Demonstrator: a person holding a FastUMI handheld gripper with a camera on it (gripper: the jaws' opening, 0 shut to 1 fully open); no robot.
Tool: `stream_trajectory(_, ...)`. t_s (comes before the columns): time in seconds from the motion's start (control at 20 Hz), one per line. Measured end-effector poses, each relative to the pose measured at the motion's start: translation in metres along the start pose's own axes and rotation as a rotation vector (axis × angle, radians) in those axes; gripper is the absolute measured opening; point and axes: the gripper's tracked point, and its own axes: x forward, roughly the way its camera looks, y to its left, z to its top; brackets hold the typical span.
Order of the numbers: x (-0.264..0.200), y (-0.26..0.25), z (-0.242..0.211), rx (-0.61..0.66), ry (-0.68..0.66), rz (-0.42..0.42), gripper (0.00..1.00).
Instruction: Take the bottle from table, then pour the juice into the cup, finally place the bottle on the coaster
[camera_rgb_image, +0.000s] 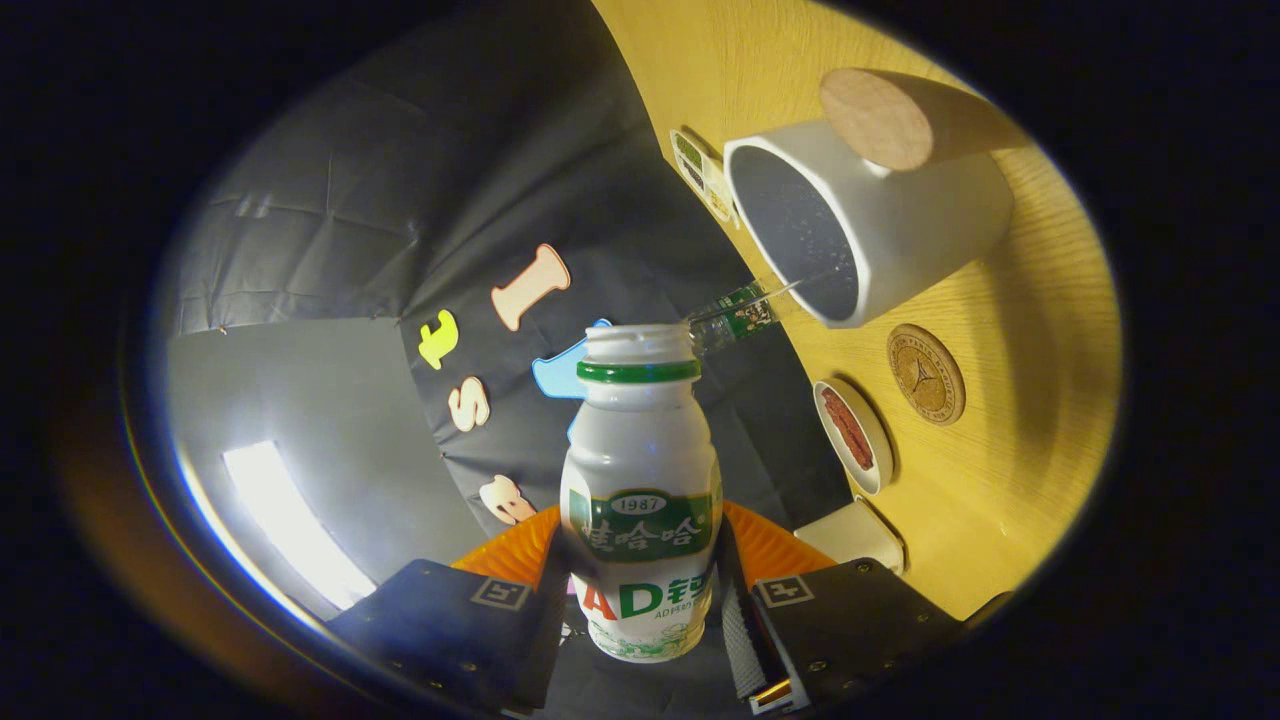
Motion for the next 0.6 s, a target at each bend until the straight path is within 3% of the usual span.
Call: stream_trajectory(0.6, 0.003, 0.017, 0.006, 0.115, -0.059, 0.070, 0.67)
